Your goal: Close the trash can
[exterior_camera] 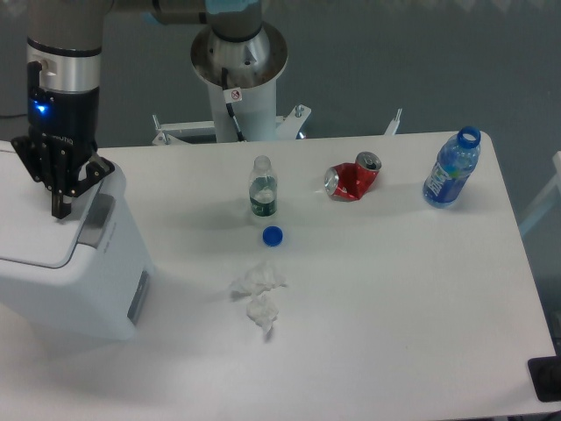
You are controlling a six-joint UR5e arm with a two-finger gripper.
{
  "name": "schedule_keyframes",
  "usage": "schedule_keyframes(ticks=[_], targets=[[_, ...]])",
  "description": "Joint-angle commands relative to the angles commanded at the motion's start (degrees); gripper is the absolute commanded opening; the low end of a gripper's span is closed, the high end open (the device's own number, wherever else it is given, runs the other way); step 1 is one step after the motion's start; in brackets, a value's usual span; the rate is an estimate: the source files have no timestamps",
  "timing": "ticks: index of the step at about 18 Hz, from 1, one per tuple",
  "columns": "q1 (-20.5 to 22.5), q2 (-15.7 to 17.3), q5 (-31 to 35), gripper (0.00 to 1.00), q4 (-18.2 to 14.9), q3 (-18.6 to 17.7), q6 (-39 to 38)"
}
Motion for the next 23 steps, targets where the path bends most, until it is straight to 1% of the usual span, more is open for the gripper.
schedule_keyframes(ticks=[8,12,13,14,15,16,17,19,21,23], targets=[[-0.09,-1.05,0.0,0.07,0.09,0.0,0.0],[0.0,-1.05,0.0,0.07,0.09,0.09,0.09],[0.35,-0.97,-0.09,0.11,0.09,0.26,0.09],[0.44,-0.97,-0.09,0.19,0.09,0.7,0.09],[0.61,-0.79,-0.26,0.22,0.09,1.14,0.09],[0.62,-0.53,-0.44,0.3,0.09,1.49,0.09],[0.96,-0.18,-0.87,0.41,0.0,1.93,0.09],[1.84,0.7,-1.76,0.55,0.0,2.46,0.09],[2.72,1.4,-1.76,0.67,0.0,2.46,0.09],[4.47,1.58,-1.76,0.79,0.0,2.46,0.09]])
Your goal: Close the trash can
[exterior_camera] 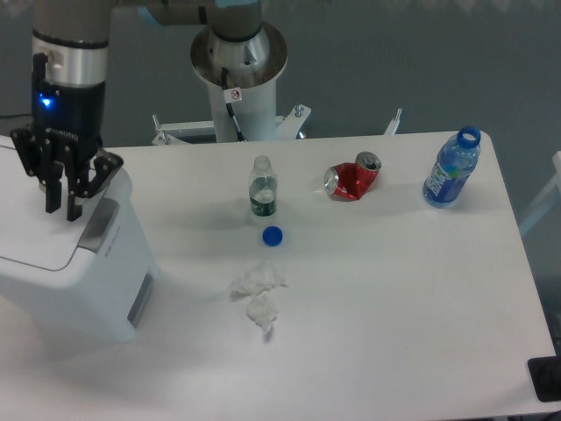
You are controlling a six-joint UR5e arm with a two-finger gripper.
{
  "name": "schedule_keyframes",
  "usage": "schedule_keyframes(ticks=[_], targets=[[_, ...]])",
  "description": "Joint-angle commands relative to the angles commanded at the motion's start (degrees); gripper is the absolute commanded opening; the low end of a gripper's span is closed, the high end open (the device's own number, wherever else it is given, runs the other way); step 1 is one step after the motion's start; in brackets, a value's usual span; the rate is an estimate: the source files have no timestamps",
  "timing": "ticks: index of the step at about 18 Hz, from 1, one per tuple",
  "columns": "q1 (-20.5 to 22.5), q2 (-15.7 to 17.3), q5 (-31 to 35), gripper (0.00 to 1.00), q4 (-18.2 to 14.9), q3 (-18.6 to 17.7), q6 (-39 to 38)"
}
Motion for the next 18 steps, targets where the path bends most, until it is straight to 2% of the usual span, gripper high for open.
schedule_keyframes(ticks=[2,8,15,18], targets=[[2.63,-0.09,0.09,1.0,0.0,0.0,0.09],[12.12,-1.05,0.35,1.0,-0.09,-0.88,1.75],[20.3,-9.31,0.61,1.0,0.0,-0.7,12.9],[22.41,-11.77,3.59,1.0,-0.09,-0.44,18.44]])
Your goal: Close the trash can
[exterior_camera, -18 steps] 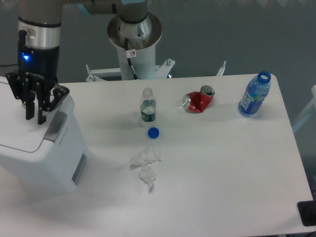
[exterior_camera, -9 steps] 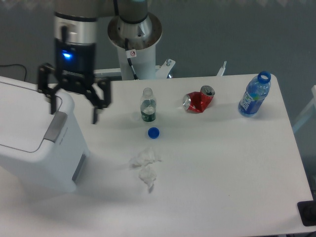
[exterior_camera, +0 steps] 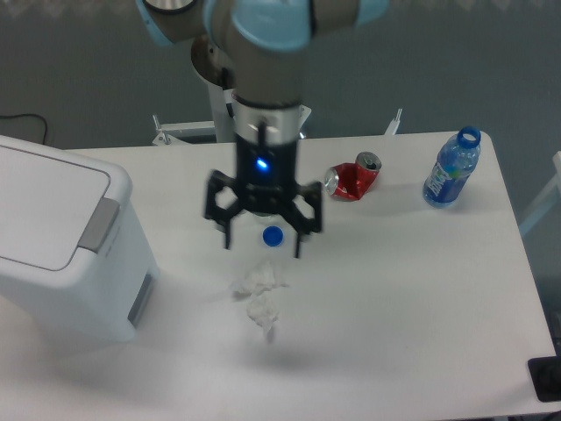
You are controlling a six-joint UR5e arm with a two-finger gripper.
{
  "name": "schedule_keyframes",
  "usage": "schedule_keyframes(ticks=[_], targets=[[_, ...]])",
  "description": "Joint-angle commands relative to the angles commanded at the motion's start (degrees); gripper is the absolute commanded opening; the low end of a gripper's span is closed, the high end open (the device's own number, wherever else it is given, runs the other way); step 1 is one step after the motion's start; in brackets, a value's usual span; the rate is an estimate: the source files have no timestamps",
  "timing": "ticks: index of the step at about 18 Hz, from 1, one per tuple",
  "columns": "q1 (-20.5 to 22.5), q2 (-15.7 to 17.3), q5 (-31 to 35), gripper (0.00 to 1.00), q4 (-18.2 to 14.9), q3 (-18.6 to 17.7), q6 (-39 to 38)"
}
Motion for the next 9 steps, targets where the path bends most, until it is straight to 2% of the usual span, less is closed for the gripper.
schedule_keyframes(ticks=[5,9], targets=[[2.03,-4.31,7.47,1.0,-0.09,-0.09,9.06],[4.49,-7.03,8.54,1.0,-0.09,0.44,17.83]])
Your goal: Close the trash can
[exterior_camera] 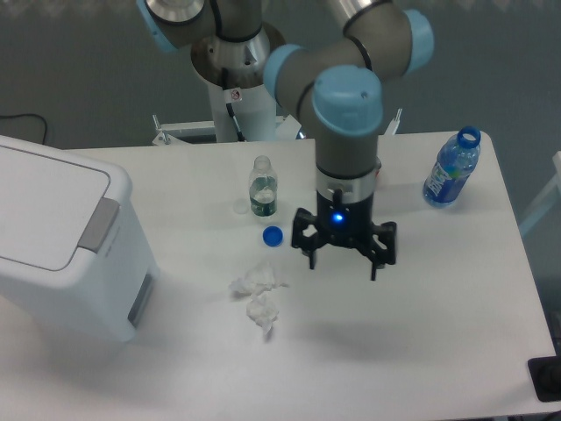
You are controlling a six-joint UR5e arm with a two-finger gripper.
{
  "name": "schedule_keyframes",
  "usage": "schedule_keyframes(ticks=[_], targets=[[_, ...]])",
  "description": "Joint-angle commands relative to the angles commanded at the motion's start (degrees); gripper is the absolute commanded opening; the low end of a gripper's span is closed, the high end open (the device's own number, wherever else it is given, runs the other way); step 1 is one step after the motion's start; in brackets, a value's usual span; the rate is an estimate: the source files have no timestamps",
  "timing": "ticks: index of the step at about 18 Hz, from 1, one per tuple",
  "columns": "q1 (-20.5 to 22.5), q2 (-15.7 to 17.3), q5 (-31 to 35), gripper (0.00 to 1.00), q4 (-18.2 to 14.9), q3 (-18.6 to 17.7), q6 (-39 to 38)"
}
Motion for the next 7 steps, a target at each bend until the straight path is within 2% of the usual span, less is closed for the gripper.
schedule_keyframes(ticks=[2,4,7], targets=[[0.27,-1.85,3.32,1.0,-0.09,0.18,4.93],[0.36,-2.64,6.93,1.0,0.0,0.35,5.74],[0.62,-3.26,6.86,1.0,0.0,0.35,5.74]])
